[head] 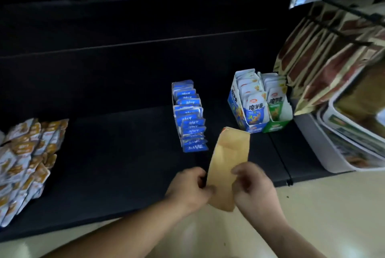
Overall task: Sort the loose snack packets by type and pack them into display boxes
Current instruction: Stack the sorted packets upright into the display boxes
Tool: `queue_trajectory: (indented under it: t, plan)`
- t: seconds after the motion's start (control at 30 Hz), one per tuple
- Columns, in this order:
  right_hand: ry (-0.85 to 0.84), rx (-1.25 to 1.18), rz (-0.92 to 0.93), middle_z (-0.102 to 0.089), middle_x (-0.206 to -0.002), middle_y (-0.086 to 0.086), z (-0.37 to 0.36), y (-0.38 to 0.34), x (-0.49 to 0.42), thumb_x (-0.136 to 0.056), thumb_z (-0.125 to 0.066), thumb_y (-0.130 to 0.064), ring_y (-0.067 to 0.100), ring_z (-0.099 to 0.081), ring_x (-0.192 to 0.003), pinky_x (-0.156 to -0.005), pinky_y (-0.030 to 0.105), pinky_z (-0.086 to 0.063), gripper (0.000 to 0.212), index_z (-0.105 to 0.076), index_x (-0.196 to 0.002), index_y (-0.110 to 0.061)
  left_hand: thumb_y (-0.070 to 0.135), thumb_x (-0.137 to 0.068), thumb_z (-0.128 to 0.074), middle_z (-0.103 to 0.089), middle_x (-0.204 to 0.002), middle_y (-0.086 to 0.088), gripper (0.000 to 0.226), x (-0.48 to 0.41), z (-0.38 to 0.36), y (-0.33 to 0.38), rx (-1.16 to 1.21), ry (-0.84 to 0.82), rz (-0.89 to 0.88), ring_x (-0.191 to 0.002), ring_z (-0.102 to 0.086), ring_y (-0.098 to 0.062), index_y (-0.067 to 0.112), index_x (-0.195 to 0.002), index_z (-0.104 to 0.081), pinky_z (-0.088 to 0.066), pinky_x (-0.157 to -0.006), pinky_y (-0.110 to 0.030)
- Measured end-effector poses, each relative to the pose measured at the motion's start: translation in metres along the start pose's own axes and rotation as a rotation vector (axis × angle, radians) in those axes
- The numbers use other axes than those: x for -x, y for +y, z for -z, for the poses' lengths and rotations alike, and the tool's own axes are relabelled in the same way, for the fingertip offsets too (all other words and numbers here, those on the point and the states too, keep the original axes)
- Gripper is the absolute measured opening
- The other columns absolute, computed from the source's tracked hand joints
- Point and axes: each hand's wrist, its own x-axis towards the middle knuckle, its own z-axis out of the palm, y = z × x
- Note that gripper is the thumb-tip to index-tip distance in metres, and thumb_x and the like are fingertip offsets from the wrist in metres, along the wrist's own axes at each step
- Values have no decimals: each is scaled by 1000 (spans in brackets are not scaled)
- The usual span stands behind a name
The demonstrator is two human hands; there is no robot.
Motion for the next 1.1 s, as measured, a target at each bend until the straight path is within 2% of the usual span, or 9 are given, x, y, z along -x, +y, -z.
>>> queue_trajectory:
  t: [0.13, 0.3, 0.47, 0.53, 0.6, 0.73, 0.83, 0.93, 1.1]
  plan:
    - [208, 1, -77, -45, -105, -15, 9, 12, -3, -87, -73, -20, 3, -58, -82, -72, 36, -53, 22, -55, -93, -31, 27, -82, -57, -63, -67, -5, 14, -4, -12, -10, -11, 13, -97, -54, -48, -10, 16, -79, -65, -52, -59, -46]
    - [230, 30, 187, -56, -76, -12, 17, -28, -12, -85, -76, -35, 8, -58, -69, -60, 35, -47, 29, -50, -79, -26, 23, -81, -58, -73, -73, 0, 18, 30, 39, -25, 38, -71, -78, -66, -67, -16, 25, -83, -75, -54, -62, -32]
    - [-196, 7, 433, -58, -63, -10, -22, -133, 9, -87, -63, -52, 12, -57, -59, -58, 35, -50, 36, -54, -69, -23, 17, -78, -63, -60, -63, 12, 14, 92, 154, -62, -67, 63, 62, -62, -56, 0, 24, -67, -67, -45, -60, -23]
    - [-513, 4, 320, -66, -75, -15, -48, -160, 20, -88, -64, -55, 7, -62, -67, -68, 33, -55, 23, -64, -85, -32, 15, -79, -65, -56, -60, 12, 15, 106, 186, -83, -70, 164, 117, -58, -53, 1, 23, -66, -65, -42, -56, -20]
    - [-659, 36, 246, -67, -95, -17, -78, -177, 19, -91, -63, -57, 0, -64, -80, -77, 24, -54, 23, -64, -112, -48, 14, -80, -65, -53, -58, 11, 18, 108, 202, -109, -19, 230, 180, -55, -52, -3, 22, -65, -62, -42, -52, -20]
    - [-589, 354, 358, -53, -101, -20, -150, -185, -3, -96, -54, -61, 1, -60, -82, -71, 20, -50, 40, -55, -134, -52, 17, -82, -62, -50, -55, 7, 12, 83, 207, -162, 111, 314, 267, -54, -52, -8, 11, -72, -56, -44, -54, -27]
    - [-410, 441, 679, -50, -96, -18, -199, -182, -8, -96, -60, -47, 4, -56, -77, -63, 21, -48, 26, -72, -114, -32, 20, -87, -63, -54, -54, 14, 22, 59, 207, -187, 167, 396, 242, -50, -47, 0, 22, -67, -55, -41, -54, -27]
    - [-359, 406, 986, -57, -102, -8, -237, -183, -5, -94, -58, -38, 17, -60, -92, -77, 30, -54, 25, -73, -105, -22, 28, -81, -68, -66, -67, 16, 2, 41, 208, -200, 328, 466, 142, -64, -60, -3, 29, -79, -67, -55, -65, -36]
    - [-578, 395, 496, -36, -145, -29, -288, -185, -14, -90, -49, -69, 8, -51, -129, -92, 38, -56, 56, -40, -143, -56, 22, -97, -67, -76, -87, 11, 11, 43, 209, -223, 548, 475, 143, -78, -70, -1, 27, -102, -76, -59, -77, -31]
